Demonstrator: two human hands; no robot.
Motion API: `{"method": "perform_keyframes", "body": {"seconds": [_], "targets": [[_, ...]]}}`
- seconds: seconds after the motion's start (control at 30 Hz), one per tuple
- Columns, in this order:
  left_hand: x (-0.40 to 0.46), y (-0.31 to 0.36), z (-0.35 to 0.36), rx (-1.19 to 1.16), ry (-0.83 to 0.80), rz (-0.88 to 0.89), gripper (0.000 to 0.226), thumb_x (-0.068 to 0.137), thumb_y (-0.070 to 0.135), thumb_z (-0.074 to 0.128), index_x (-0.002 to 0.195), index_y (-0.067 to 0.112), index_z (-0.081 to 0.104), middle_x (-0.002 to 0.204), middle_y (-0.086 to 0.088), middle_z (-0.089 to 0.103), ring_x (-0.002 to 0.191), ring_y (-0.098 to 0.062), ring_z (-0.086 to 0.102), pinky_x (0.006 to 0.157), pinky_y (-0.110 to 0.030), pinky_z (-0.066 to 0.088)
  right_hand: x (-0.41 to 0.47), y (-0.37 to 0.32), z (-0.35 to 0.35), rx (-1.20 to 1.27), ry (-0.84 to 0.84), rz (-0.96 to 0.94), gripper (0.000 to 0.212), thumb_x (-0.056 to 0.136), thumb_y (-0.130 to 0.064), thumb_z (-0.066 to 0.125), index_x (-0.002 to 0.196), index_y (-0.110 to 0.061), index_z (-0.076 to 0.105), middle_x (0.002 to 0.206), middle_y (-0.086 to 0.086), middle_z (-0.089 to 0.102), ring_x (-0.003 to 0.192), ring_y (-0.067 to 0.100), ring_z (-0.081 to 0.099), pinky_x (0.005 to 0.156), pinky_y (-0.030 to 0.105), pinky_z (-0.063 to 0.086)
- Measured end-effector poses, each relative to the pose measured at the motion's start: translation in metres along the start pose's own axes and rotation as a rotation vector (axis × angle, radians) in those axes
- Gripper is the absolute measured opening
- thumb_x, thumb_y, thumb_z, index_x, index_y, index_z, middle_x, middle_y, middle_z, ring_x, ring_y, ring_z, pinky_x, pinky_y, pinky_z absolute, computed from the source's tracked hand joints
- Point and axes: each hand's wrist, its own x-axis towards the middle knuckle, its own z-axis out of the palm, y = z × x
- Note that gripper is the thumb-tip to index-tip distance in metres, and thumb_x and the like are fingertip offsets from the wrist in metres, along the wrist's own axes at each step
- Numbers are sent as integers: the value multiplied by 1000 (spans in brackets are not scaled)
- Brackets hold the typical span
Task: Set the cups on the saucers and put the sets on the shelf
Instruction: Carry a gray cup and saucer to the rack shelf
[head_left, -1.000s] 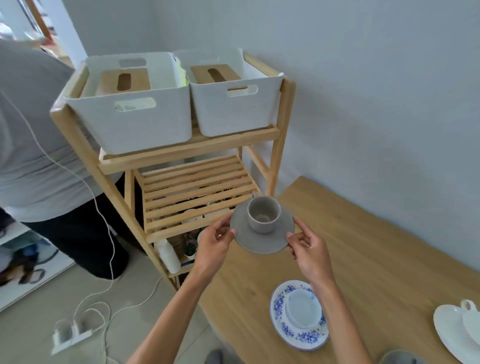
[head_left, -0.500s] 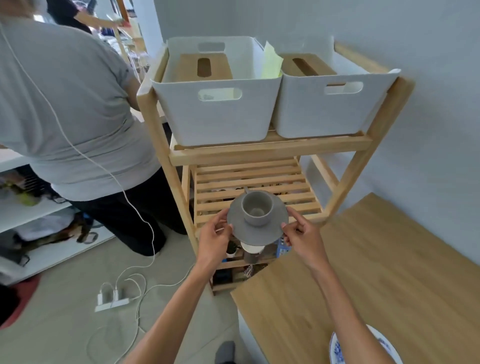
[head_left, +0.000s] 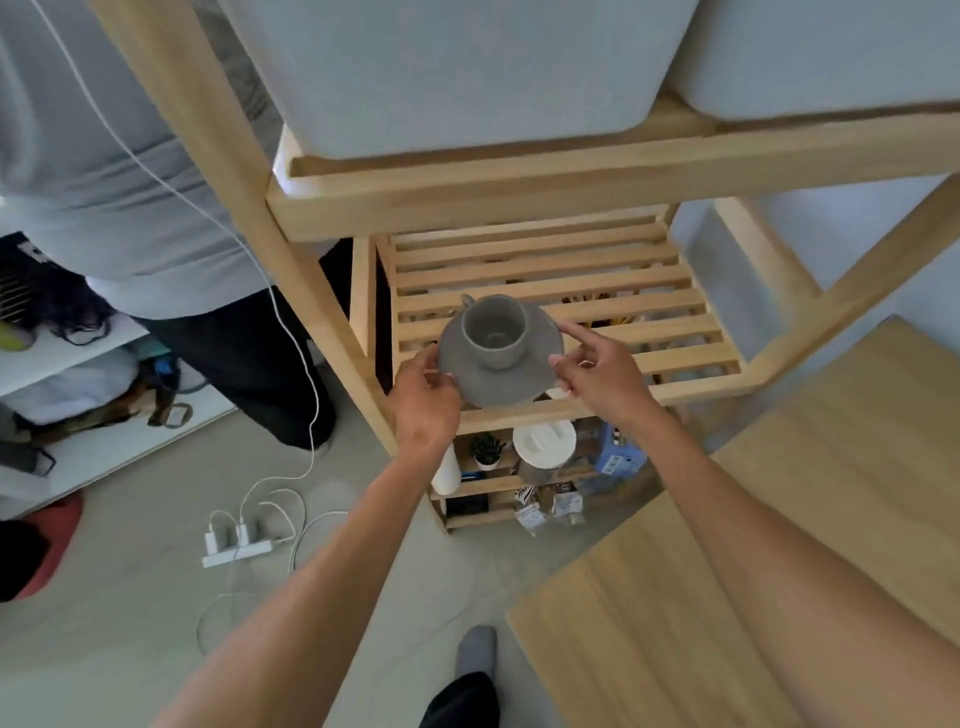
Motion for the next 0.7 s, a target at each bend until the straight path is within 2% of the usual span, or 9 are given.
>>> {"method": "perform_keyframes", "body": {"seconds": [0.07,0.13,0.17,0.23,0.33,0.43,0.5,0.6,0.7], "targets": [[14,-1,8,19,16,-2,41,93,2,52,129,22,57,98,16,57,83,4,55,68,-7,47,15,9,5,-8,9,21,53,96,-14,65,146,-25,50,79,7,70,53,0,62,63,22,54],[27,2,15,44,20,11,40,93,0,51,129,18,57,102,11,56,76,6,50,57,1,36,29,18,8,-6,20,44,54,96,-14,66,146,-24,50,76,5,69,56,6,63,65,27,56],[33,3,18,58,28,19,39,93,0,51,127,17,58,106,7,57,77,2,51,61,0,36,35,21,10,5,20,56,54,95,-13,66,146,-24,50,75,5,69,59,9,63,65,29,57],[43,6,23,68,39,33,38,91,-1,52,124,16,61,104,4,59,90,-8,54,75,-17,42,45,26,11,23,10,77,56,95,-13,66,147,-22,48,74,5,68,64,15,63,66,32,58],[57,6,29,86,9,47,38,89,-4,51,119,14,64,100,0,63,96,-19,60,77,-28,48,57,29,13,-10,-8,85,57,95,-15,67,148,-22,47,72,3,68,66,13,64,65,29,54],[70,3,32,80,6,36,41,87,-3,54,121,17,64,109,-2,64,99,-20,61,83,-35,54,69,27,14,-74,-3,73,56,95,-18,67,147,-22,48,71,-1,68,73,12,66,70,27,47],[79,2,33,74,19,20,40,87,-3,56,121,17,64,111,-2,64,102,-19,60,86,-34,53,77,24,15,-101,-12,56,56,95,-17,68,147,-22,48,74,-1,69,76,12,66,70,26,46],[90,3,35,83,27,2,35,87,-3,56,115,15,67,105,-4,67,97,-20,62,77,-25,45,90,17,19,-170,-22,30,56,95,-15,66,147,-23,47,81,2,69,80,14,66,64,23,44],[95,3,35,112,38,9,30,90,-2,56,112,14,68,104,1,63,94,-15,59,83,-21,39,104,12,26,-233,-24,11,54,96,-14,63,147,-23,48,82,-2,65,75,10,61,57,19,41]]}}
